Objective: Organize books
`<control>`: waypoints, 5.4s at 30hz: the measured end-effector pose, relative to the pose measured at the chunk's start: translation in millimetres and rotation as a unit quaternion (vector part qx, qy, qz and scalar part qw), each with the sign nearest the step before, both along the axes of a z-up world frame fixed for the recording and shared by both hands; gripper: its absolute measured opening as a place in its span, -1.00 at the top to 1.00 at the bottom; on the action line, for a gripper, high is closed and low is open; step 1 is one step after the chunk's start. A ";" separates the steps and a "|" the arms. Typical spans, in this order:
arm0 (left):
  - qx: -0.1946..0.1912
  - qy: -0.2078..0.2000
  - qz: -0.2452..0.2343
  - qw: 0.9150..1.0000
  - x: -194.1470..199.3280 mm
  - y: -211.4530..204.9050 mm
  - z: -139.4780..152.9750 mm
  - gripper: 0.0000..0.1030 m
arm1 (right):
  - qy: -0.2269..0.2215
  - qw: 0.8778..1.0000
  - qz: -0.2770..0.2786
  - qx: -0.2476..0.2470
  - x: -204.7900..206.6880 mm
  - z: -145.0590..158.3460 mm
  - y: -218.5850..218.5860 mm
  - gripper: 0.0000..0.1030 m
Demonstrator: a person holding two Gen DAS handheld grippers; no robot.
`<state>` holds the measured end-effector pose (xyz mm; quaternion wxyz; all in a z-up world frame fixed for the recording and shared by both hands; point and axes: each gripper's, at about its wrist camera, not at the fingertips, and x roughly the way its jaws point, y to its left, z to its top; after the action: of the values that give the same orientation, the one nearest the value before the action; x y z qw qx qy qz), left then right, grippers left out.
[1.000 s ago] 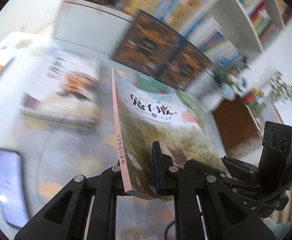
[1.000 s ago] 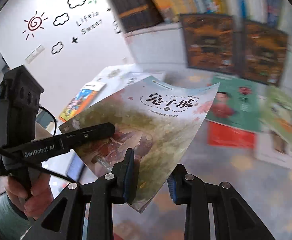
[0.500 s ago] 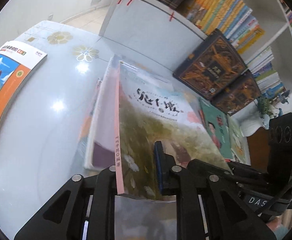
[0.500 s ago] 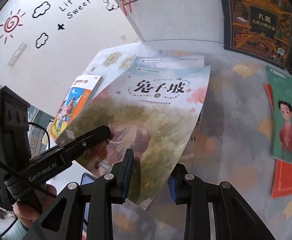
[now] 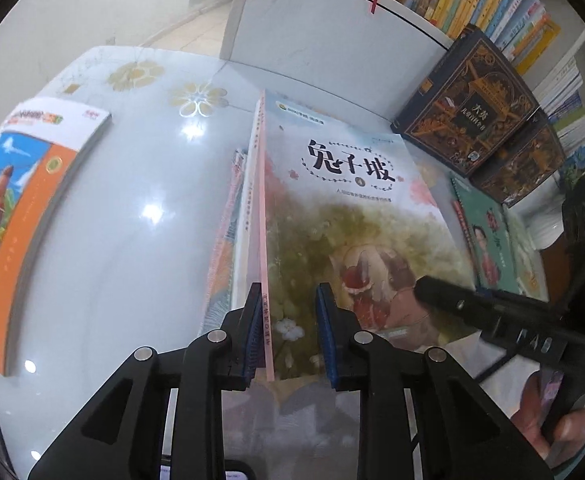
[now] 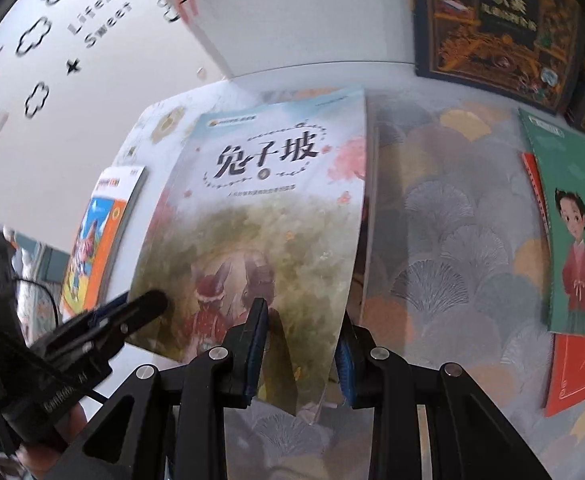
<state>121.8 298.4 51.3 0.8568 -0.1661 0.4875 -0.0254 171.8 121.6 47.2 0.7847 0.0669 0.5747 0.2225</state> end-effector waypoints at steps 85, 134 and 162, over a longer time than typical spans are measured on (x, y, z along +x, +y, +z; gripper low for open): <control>-0.252 0.071 -0.215 0.941 -131.8 -197.6 -36.8 0.50 | 0.021 0.993 -0.116 -0.021 -194.4 -48.9 -276.1 0.05; -0.284 0.158 -0.184 0.928 -109.9 -239.2 -47.2 0.76 | 0.048 0.956 -0.232 0.171 -208.2 -38.9 -316.4 0.44; -0.173 -0.102 -0.106 0.974 -98.4 -70.3 71.5 0.70 | -0.195 0.980 0.043 -0.012 -128.3 94.3 -72.5 0.39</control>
<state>23.4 228.0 122.8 0.8528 -0.2552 0.4007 -0.2171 43.6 49.1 141.5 0.8721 -0.0120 0.4159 0.2576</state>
